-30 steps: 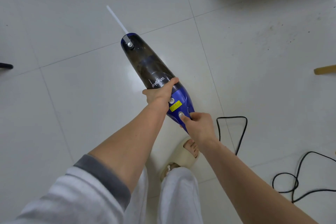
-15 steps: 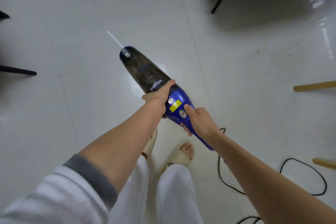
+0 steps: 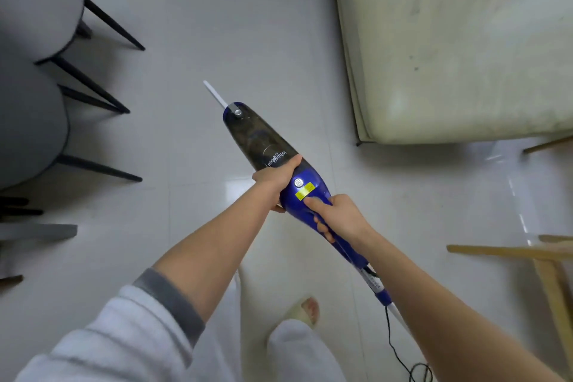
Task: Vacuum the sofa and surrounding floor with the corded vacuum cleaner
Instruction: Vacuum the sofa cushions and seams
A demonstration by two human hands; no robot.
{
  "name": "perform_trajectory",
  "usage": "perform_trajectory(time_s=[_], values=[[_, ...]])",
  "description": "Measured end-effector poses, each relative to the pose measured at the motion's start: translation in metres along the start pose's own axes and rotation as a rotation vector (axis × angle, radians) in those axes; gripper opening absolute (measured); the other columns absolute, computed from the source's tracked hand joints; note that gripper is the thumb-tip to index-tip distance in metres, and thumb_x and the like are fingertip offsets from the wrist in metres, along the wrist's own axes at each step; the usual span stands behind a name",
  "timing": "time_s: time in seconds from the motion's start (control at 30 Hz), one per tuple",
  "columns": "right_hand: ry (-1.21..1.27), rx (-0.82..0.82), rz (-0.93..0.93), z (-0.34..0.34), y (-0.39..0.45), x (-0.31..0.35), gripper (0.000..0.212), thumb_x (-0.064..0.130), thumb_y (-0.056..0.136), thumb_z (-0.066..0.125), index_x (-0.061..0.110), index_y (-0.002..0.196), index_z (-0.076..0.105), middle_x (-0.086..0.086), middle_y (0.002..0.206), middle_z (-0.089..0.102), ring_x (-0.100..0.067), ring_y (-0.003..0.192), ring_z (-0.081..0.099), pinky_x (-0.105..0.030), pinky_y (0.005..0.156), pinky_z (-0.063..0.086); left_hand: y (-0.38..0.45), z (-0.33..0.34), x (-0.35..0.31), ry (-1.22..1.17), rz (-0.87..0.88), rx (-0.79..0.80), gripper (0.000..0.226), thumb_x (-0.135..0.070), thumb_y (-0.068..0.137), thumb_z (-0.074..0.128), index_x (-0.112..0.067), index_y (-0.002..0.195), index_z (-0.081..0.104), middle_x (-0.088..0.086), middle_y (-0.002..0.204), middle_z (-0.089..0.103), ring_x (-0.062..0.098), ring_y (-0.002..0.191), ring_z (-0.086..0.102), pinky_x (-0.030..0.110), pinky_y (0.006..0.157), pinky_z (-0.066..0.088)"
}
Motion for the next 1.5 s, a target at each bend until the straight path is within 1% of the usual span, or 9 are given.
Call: perform_trajectory(time_s=[0.23,0.53,0.73,0.83,0.93,1.1,1.27,1.37,1.5], values=[[0.028,-0.028,-0.051,0.035,0.011,0.162,0.031,0.033,0.095,0.056,0.005,0.082,0.055,-0.006,0.058,0.056,-0.012,0.040,0.048,-0.023,0.046,0.044,0.001,-0.096,-0.143,0.082,0.114,0.053,0.088,-0.063,0.066,0.073,-0.011,0.131,0.044,0.008,0.109,0.066,0.024,0.077,0.062,0.032,0.048,0.048],[0.143,-0.095,-0.117,0.071,0.030,0.326,0.038,0.032,0.096,0.050,0.005,0.070,0.054,-0.008,0.053,0.054,-0.016,0.038,0.045,-0.022,0.044,0.042,0.004,-0.183,-0.301,0.230,0.226,0.057,0.088,-0.066,0.067,0.071,-0.009,0.129,0.046,0.009,0.106,0.067,0.024,0.076,0.064,0.030,0.047,0.049],[0.208,-0.138,-0.135,0.052,0.079,0.415,0.039,0.033,0.095,0.050,0.003,0.071,0.058,-0.010,0.051,0.055,-0.019,0.039,0.048,-0.025,0.046,0.045,0.027,-0.195,-0.403,0.265,0.311,0.020,0.091,-0.068,0.063,0.070,-0.009,0.128,0.045,0.008,0.114,0.064,0.027,0.086,0.065,0.031,0.050,0.050],[0.233,-0.131,-0.164,0.029,0.125,0.482,0.037,0.033,0.092,0.050,0.004,0.071,0.057,-0.010,0.053,0.055,-0.020,0.041,0.048,-0.026,0.047,0.045,0.047,-0.200,-0.482,0.242,0.385,-0.001,0.092,-0.068,0.061,0.070,-0.009,0.127,0.045,0.008,0.116,0.063,0.030,0.090,0.065,0.033,0.054,0.051],[0.237,-0.099,-0.214,0.010,0.158,0.547,0.030,0.028,0.089,0.053,0.006,0.069,0.055,-0.008,0.052,0.053,-0.019,0.040,0.046,-0.025,0.046,0.043,0.061,-0.207,-0.557,0.210,0.411,-0.020,0.088,-0.066,0.063,0.072,-0.011,0.127,0.046,0.008,0.113,0.066,0.029,0.088,0.066,0.034,0.057,0.054],[0.059,-0.118,-0.353,-0.022,0.199,0.650,0.031,0.012,0.082,0.068,0.008,0.057,0.051,-0.003,0.045,0.051,-0.014,0.036,0.045,-0.022,0.047,0.044,0.073,-0.219,-0.673,0.142,0.470,-0.019,0.083,-0.061,0.066,0.073,-0.011,0.126,0.047,0.008,0.110,0.067,0.027,0.086,0.066,0.033,0.056,0.053],[-0.020,-0.170,-0.392,-0.051,0.247,0.738,0.027,0.006,0.080,0.066,0.006,0.057,0.053,-0.006,0.047,0.053,-0.014,0.037,0.046,-0.023,0.046,0.045,0.097,-0.222,-0.773,0.109,0.501,-0.016,0.080,-0.058,0.069,0.073,-0.010,0.127,0.046,0.009,0.115,0.064,0.029,0.087,0.066,0.032,0.051,0.051],[-0.023,-0.226,-0.382,-0.067,0.291,0.788,0.019,0.004,0.079,0.063,0.005,0.063,0.054,-0.007,0.048,0.055,-0.015,0.038,0.048,-0.025,0.047,0.046,0.128,-0.220,-0.838,0.139,0.484,0.036,0.077,-0.059,0.071,0.071,-0.010,0.126,0.047,0.009,0.112,0.066,0.027,0.081,0.067,0.031,0.049,0.052],[-0.060,-0.302,-0.362,-0.090,0.336,0.844,0.021,0.006,0.078,0.057,0.005,0.057,0.053,-0.006,0.047,0.058,-0.016,0.039,0.052,-0.025,0.054,0.051,0.163,-0.209,-0.916,0.232,0.437,0.132,0.067,-0.055,0.076,0.069,-0.011,0.123,0.052,0.008,0.104,0.069,0.026,0.078,0.068,0.031,0.049,0.052]])
Point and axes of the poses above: each hand's wrist, its own y-axis towards the middle knuckle, its own z-axis out of the palm, x = y × z, the point moved 3 cm from there along y, towards the middle knuckle
